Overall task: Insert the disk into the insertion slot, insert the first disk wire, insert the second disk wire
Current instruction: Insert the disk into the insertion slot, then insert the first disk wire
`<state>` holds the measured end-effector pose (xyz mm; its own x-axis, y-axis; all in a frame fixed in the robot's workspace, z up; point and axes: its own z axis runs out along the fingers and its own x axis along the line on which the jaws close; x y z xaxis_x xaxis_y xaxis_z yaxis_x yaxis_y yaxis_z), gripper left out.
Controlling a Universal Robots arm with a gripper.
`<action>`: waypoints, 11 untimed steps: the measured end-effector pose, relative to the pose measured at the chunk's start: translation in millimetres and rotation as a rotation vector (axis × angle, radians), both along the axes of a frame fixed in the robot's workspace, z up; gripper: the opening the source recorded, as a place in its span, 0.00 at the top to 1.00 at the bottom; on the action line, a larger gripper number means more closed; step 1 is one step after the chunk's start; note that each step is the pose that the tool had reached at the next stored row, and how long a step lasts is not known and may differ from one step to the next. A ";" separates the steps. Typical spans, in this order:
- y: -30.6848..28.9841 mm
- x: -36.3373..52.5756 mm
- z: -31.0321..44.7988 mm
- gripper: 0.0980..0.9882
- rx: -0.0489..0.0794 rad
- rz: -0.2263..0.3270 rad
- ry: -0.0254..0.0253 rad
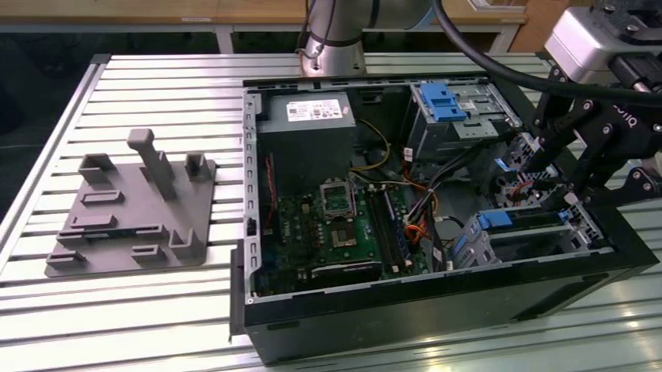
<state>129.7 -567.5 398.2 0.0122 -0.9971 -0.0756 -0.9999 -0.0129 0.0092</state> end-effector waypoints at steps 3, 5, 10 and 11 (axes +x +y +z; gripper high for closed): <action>0.0 0.0 0.0 0.55 0.000 0.000 0.0000; 0.0 0.0 0.1 0.55 0.000 0.000 0.0000; 0.0 0.0 0.1 0.55 -0.001 0.000 -0.0001; 0.0 0.0 0.1 0.55 -0.001 0.000 -0.0001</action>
